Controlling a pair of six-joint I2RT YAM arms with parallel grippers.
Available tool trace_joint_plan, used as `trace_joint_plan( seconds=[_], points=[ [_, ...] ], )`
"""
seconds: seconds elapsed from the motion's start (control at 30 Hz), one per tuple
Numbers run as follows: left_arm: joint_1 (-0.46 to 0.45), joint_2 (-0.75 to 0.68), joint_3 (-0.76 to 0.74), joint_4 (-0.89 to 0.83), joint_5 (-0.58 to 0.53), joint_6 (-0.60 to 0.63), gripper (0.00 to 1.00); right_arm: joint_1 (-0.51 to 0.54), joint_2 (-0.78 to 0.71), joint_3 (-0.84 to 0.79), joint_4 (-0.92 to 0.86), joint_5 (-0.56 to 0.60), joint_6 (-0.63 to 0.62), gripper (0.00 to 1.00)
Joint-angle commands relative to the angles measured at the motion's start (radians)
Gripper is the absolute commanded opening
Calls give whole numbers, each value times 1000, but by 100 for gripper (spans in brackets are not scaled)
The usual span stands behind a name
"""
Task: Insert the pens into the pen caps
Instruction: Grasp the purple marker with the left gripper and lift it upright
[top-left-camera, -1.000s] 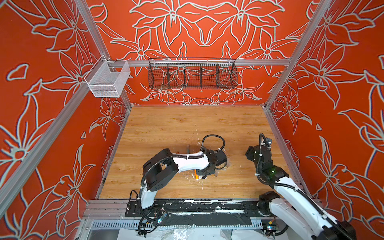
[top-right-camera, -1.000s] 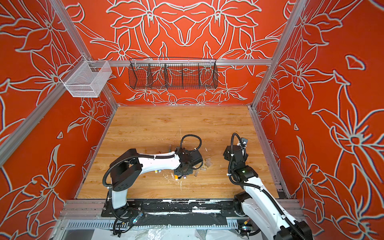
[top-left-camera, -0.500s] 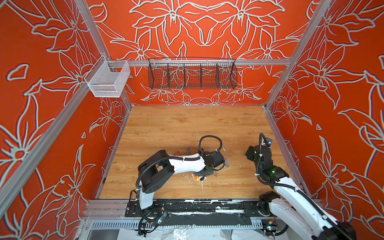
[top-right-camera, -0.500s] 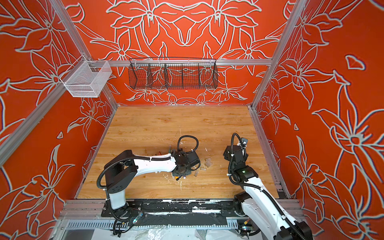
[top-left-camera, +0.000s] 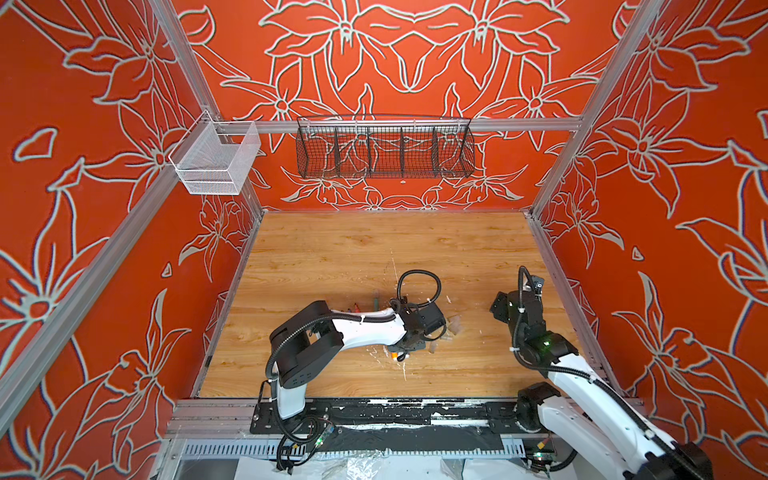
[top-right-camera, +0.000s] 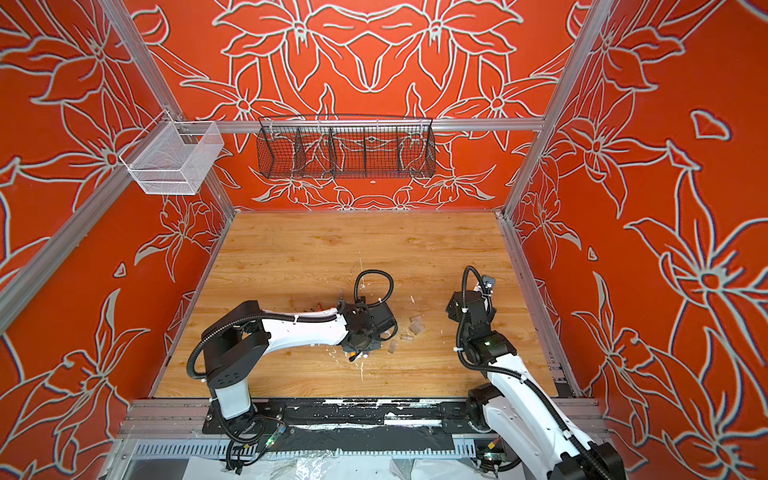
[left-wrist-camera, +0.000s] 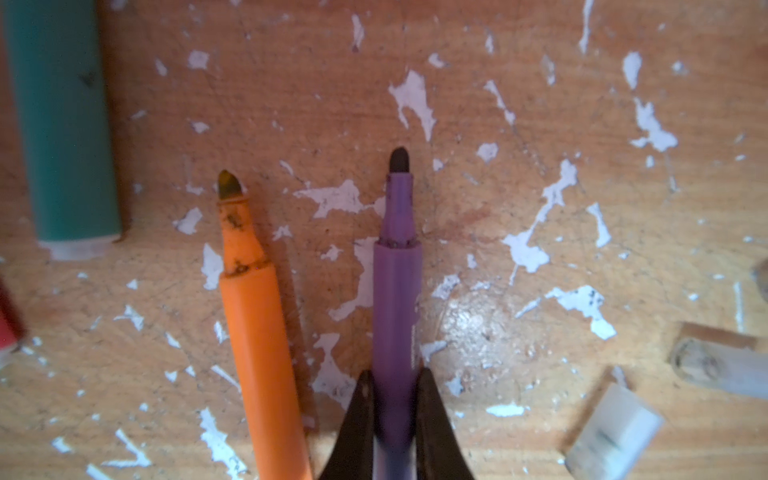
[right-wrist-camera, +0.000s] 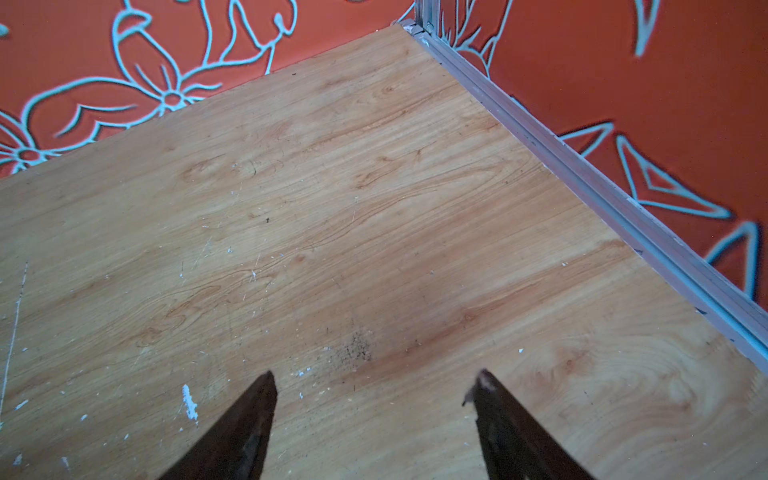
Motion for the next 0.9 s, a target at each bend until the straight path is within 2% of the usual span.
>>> trace_joint_plan(
  seconds=[0.0,0.1,0.17,0.23,0.3,0.37,0.47,0.53,0.67,0.77,0.87],
  points=[
    [8,-79,33,-26,6,111,0,-4,-26,78,-151,-79,61,73],
    [8,-175,104,-45,-17,240,0,-3,-94,122,-222,-239,104,73],
    [8,-233,158,-22,18,376,0,-2,-165,143,-242,-352,131,74],
    [3,-277,208,-42,-4,476,0,-2,-211,156,-238,-476,165,74],
    [5,-311,248,-72,-77,540,0,1,-239,163,-220,-592,213,74],
    [5,-347,258,-52,-96,660,0,4,-257,160,-177,-708,275,75],
    [6,-413,180,51,-147,760,0,12,-290,120,-32,-853,392,75],
    [9,-472,50,213,-166,820,0,32,-326,95,46,-877,462,75],
    [15,-556,-236,602,-54,977,0,95,-408,53,136,-840,529,80],
    [17,-590,-342,751,19,1052,0,142,-405,53,156,-821,541,80],
    [17,-626,-358,751,11,1076,0,206,-364,37,220,-788,562,81]
  ],
)
